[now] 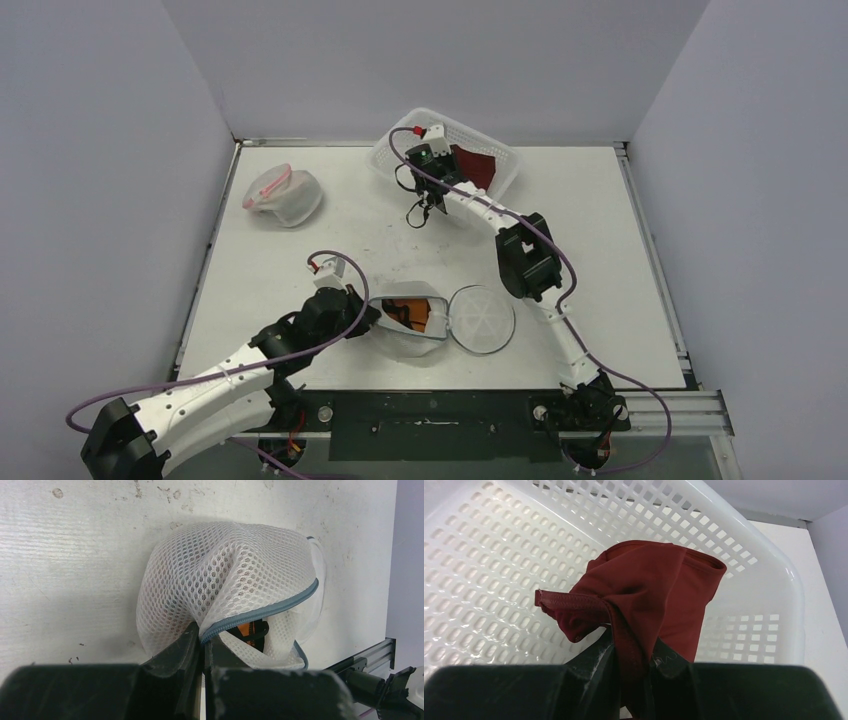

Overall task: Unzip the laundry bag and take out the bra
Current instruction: Place the bra in the bin.

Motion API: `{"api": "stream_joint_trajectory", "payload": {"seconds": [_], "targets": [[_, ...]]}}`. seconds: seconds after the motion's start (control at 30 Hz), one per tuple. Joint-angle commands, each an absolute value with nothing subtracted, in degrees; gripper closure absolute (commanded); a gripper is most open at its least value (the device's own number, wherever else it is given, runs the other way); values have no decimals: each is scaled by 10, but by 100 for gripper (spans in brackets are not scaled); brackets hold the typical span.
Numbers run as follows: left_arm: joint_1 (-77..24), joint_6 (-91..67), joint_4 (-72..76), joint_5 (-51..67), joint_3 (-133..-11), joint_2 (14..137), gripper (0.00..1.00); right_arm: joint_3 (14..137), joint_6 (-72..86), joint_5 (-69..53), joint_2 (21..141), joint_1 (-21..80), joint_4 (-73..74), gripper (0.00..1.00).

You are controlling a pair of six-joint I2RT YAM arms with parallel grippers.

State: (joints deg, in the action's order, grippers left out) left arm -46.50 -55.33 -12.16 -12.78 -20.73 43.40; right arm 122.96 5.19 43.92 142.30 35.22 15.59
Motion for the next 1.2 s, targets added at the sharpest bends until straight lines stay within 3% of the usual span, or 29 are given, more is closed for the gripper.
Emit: {"api": "stream_joint_trajectory", "payload": {"seconds": [0.0,0.07,0.23,0.67,0.93,1.17], "targets": [[-461,-555,-91,-130,-206,441,100,1263,58,423,1426,347,170,92],[-461,-556,-88,-130,-204,445,100,1265,60,405,1431,347,178,86],[-460,-558,-84,-130,-202,447,100,1268,71,367,1433,347,192,57],[-460,-555,-86,-133,-206,446,100,1209,119,298,1296,362,146,20],[-454,-550,-91,-126,-206,437,100,1128,133,266,1119,413,134,9],[-446,-540,-71,-96,-188,426,100,812,173,131,862,484,20,11]]}}
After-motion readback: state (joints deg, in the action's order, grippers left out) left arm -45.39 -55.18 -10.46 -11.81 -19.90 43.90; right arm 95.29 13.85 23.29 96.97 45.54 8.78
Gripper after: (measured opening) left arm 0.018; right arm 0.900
